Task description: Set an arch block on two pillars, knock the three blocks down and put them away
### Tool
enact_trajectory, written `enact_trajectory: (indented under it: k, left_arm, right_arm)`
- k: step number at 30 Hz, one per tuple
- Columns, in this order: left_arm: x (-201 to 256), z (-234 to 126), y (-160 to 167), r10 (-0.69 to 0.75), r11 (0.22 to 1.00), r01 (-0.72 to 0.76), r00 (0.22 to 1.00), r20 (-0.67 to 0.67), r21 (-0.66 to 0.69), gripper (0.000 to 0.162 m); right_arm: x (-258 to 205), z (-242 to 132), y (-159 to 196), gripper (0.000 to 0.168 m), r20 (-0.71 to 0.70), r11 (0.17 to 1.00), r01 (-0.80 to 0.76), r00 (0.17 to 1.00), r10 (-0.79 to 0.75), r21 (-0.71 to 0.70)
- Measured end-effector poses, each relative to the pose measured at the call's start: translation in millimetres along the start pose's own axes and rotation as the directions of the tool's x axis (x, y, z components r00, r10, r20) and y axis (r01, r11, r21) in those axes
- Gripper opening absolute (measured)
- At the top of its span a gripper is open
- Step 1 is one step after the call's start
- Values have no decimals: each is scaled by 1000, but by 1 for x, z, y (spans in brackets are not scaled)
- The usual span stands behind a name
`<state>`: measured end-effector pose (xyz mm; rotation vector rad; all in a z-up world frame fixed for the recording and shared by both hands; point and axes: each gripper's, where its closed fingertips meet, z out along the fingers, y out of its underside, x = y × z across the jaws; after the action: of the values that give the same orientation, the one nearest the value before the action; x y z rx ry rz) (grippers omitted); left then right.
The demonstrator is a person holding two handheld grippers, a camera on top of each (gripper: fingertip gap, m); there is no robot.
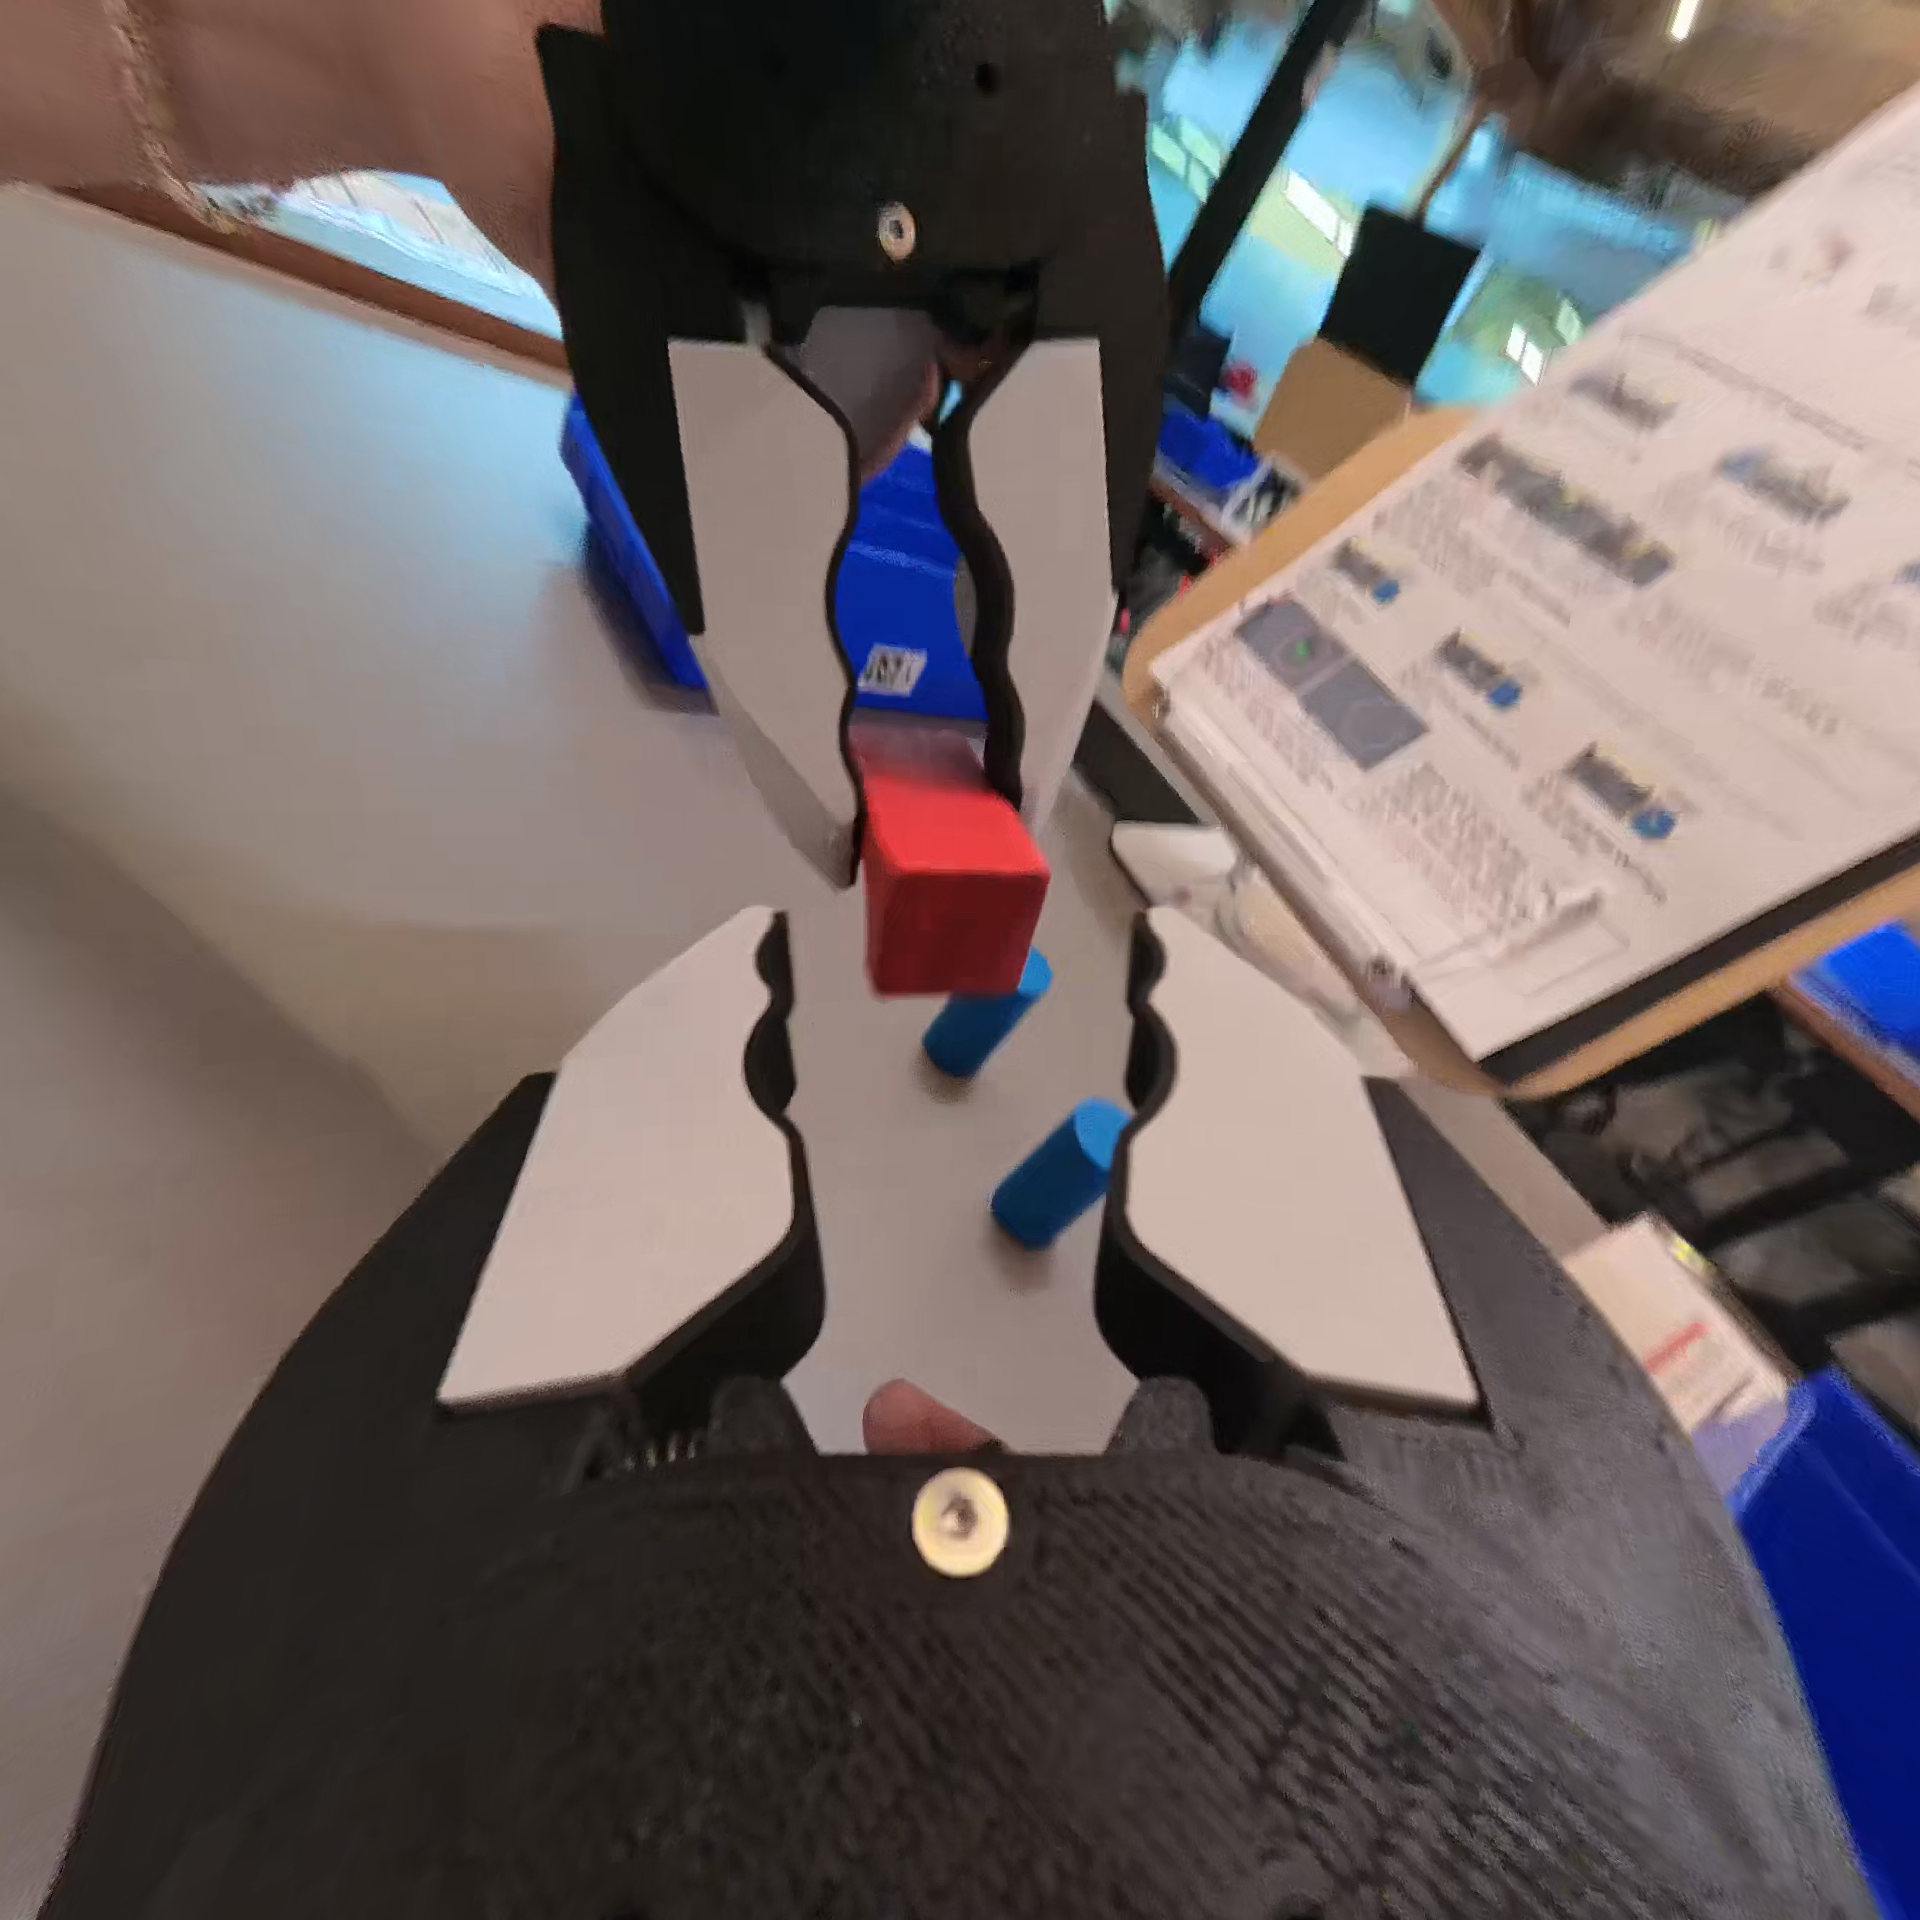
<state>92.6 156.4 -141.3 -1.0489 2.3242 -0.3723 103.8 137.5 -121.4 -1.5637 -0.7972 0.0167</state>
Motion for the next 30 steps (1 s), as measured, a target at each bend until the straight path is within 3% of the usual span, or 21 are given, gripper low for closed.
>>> enact_trajectory:
  k: [3, 11, 18, 30]
  left_arm:
    - [-24, 8, 13, -103, 994, 103, 995, 12, -40, 34]
    - [-68, 51, 44, -263, 955, 252, 963, -53, -160, 35]
    - [-74, 79, 62, -262, 947, 238, 961, -91, -214, 35]
    - [-74, 90, 71, -239, 948, 210, 966, -99, -239, 35]
  right_arm:
    - [14, -8, 13, 78, -50, 994, -75, 996, 72, -76]
    - [27, -16, 13, 77, -95, 990, -134, 987, 130, -39]
    - [27, -18, 20, 76, -92, 990, -130, 988, 124, -61]
    - [30, -12, 41, 73, -110, 977, -157, 984, 142, -144]
